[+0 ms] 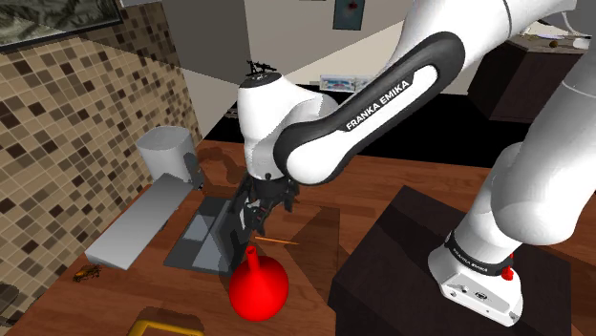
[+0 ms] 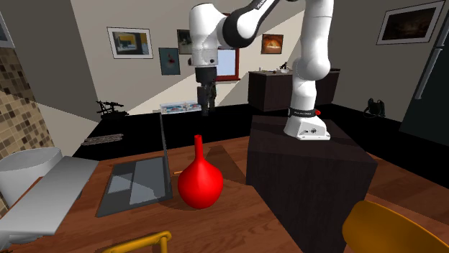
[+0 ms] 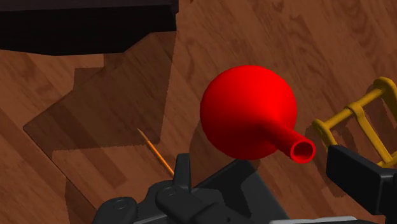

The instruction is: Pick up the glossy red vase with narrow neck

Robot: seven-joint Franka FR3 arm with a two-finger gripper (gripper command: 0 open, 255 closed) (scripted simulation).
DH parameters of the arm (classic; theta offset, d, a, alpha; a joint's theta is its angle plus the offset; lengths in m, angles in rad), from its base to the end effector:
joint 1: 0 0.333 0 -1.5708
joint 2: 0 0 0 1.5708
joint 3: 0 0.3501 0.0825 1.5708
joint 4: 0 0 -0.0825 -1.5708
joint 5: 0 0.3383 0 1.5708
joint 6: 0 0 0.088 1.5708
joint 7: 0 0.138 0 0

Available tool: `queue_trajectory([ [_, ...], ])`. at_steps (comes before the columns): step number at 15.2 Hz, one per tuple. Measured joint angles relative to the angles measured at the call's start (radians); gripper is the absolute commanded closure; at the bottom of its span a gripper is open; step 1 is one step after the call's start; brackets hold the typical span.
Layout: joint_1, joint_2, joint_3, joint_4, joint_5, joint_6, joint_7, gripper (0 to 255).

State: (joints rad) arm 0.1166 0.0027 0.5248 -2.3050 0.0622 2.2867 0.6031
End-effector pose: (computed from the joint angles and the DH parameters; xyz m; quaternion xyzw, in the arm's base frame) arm 0.3785 0.2862 0.3771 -0.9997 0.0015 0.0223 0.0134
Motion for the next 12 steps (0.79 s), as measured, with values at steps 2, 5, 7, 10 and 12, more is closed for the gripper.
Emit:
queue_trajectory([
  [2,0.019,0.092,0.013,0.053,-0.062,0.018,0.072,0],
  [5,0.062,0.239,0.004,0.148,-0.161,0.036,0.169,0],
  [7,0.091,0.304,-0.007,0.185,-0.203,0.048,0.212,0],
  [10,0.107,0.342,-0.017,0.19,-0.229,0.074,0.236,0],
  [12,0.114,0.362,-0.024,0.189,-0.242,0.093,0.245,0],
])
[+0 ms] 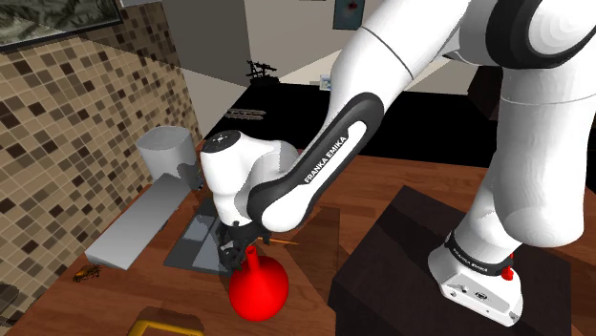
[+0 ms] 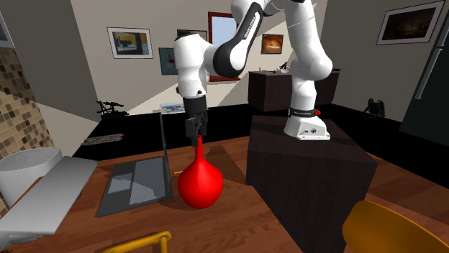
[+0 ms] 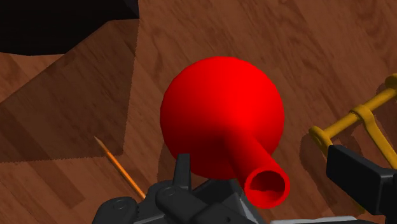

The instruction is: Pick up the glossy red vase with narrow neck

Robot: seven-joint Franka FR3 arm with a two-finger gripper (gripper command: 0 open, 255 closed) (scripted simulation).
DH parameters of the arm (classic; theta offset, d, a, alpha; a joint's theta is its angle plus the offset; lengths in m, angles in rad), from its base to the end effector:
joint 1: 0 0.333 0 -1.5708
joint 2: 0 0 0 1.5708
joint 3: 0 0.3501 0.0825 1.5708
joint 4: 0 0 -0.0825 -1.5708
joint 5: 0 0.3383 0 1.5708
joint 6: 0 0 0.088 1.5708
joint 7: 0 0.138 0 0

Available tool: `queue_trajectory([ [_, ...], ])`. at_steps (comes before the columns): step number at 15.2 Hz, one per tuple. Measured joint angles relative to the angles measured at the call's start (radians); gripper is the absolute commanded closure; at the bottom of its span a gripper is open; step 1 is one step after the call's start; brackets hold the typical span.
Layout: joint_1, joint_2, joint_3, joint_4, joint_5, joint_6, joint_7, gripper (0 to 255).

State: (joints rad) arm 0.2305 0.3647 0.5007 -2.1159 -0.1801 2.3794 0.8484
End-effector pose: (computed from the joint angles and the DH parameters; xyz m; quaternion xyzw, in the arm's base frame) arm 0.4193 0.3574 0.2909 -0.9994 0.0034 0.0350 0.0016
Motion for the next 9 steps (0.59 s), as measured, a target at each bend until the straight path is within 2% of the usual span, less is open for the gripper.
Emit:
queue_trajectory([
  [3,0.009,0.031,-0.013,-0.005,-0.021,0.032,0.012,0],
  [4,0.01,0.035,-0.015,-0.003,-0.024,0.034,0.014,255],
  [9,0.012,0.039,-0.016,-0.001,-0.027,0.037,0.015,255],
])
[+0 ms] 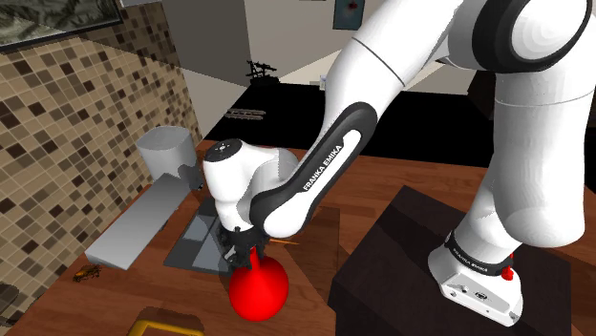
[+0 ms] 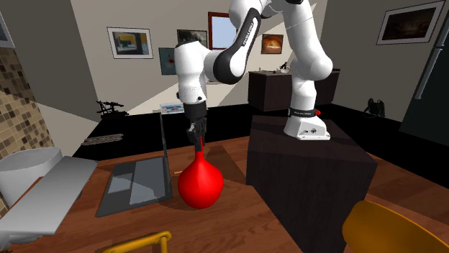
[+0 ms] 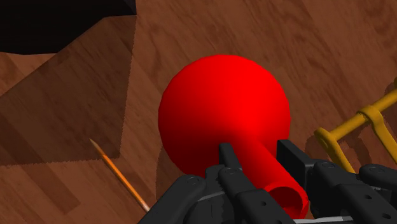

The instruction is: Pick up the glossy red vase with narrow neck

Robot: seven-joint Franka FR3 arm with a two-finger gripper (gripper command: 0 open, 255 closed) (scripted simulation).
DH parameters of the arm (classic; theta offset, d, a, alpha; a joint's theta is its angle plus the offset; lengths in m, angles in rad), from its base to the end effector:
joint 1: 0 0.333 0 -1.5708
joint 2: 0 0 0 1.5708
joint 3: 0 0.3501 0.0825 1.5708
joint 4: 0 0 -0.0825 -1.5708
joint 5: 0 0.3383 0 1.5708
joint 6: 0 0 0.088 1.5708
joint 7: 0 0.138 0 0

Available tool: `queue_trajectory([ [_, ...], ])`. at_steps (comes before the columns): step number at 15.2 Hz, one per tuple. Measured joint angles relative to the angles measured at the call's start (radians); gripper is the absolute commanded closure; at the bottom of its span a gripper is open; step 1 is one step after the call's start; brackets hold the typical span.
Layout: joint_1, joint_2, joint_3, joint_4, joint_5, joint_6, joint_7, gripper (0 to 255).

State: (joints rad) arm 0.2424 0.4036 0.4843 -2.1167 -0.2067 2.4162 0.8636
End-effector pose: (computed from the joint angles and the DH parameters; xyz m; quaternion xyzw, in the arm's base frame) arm 0.4225 0.3584 0.2728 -0.9994 0.0034 0.0346 0.0018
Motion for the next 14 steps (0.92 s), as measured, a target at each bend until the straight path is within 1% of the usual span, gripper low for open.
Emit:
queue_trajectory([
  [5,0.0,0.0,0.0,0.0,0.0,0.001,0.0,255],
  [14,-0.026,-0.08,0.032,0.009,0.055,-0.083,-0.035,255],
])
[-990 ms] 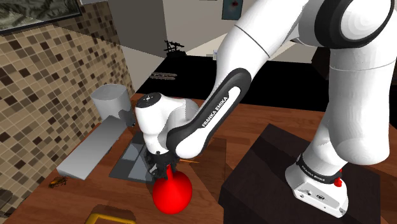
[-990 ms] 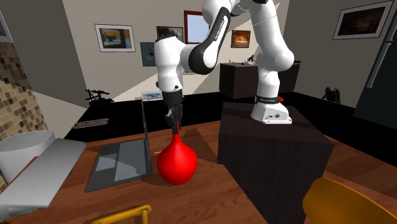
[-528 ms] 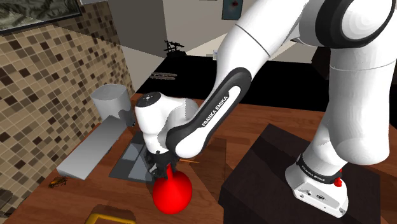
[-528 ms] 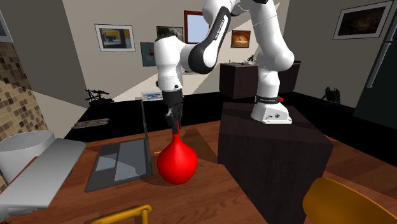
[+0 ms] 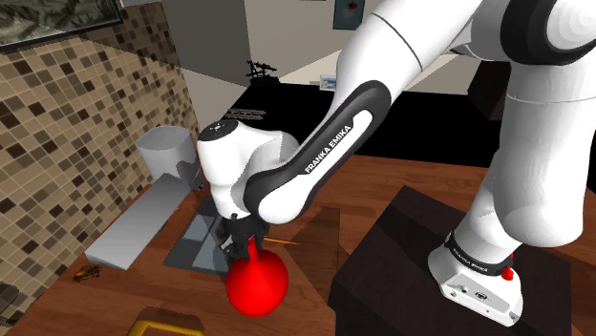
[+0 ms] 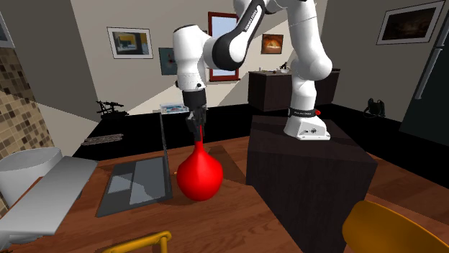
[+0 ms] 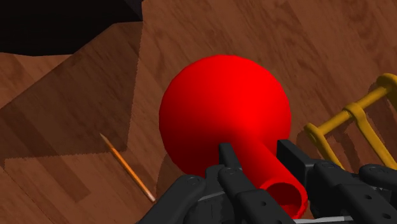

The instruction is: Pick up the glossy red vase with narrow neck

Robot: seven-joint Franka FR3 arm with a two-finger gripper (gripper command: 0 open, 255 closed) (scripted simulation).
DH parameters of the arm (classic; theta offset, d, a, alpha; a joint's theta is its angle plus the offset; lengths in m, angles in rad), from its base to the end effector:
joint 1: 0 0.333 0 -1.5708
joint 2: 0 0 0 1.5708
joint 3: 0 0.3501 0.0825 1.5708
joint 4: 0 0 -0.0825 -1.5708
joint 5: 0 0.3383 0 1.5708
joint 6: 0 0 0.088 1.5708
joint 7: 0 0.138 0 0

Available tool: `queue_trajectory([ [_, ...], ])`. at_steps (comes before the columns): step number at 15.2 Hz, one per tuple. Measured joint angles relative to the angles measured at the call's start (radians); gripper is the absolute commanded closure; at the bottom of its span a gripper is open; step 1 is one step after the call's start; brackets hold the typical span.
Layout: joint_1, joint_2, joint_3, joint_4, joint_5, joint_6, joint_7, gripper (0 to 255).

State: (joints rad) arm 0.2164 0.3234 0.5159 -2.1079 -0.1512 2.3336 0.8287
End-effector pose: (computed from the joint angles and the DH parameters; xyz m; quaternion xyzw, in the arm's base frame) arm 0.4176 0.3554 0.3115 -0.9994 0.0035 0.0354 0.0012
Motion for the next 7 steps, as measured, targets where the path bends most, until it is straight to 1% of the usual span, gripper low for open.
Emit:
queue_trajectory([
  [7,-0.017,-0.066,0.021,0.018,0.046,-0.075,-0.028,255],
])
